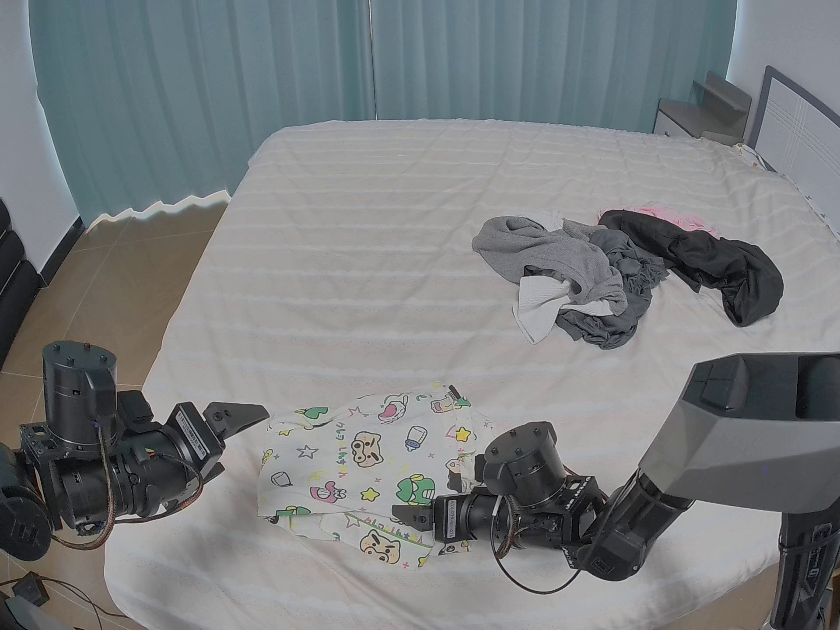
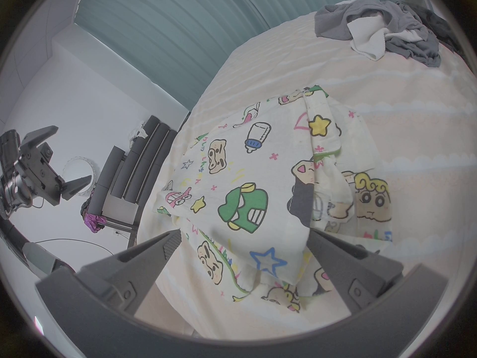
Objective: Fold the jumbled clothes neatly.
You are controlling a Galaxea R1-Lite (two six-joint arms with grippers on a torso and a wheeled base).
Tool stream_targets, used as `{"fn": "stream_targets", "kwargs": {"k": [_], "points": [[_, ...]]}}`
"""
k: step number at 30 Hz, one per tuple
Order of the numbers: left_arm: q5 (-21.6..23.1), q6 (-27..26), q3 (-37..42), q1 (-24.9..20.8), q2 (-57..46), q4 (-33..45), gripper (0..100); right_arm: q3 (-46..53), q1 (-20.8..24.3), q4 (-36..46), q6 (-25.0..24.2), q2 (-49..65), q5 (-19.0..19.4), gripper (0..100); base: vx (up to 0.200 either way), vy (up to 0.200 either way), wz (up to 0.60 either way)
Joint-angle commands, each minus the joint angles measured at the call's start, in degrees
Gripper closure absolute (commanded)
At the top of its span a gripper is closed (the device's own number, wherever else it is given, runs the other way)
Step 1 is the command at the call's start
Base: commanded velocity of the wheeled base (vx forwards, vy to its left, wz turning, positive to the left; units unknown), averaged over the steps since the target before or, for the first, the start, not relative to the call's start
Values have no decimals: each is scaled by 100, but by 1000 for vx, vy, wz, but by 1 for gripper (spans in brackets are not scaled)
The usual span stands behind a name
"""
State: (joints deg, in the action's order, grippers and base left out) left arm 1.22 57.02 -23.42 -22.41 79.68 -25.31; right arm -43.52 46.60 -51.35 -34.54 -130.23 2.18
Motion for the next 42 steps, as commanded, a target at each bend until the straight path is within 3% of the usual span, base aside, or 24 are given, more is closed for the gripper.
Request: {"fn": "stream_targets", "kwargs": {"k": [1,2,3,11,26,35,36,42], "points": [[1,3,4,-1,57,0,0,-236,7,-33,-9,-494,2,0,0,0,0],[1,3,4,-1,57,0,0,-271,-2,-42,-18,-547,2,0,0,0,0],[1,3,4,-1,57,0,0,-262,-2,-77,-18,-547,10,100,0,0,0],[1,3,4,-1,57,0,0,195,-2,-649,8,-319,-34,100,0,0,0],[-8,3,4,-1,48,0,0,1267,-73,-816,8,305,63,100,0,0,0],[1,3,13,-1,57,0,0,1276,-55,-798,17,191,151,100,0,0,0],[1,3,13,-1,57,0,0,1293,-55,-798,26,191,151,0,0,0,0],[10,-59,30,61,294,0,0,1496,-73,-842,43,367,107,0,0,0,0]]}}
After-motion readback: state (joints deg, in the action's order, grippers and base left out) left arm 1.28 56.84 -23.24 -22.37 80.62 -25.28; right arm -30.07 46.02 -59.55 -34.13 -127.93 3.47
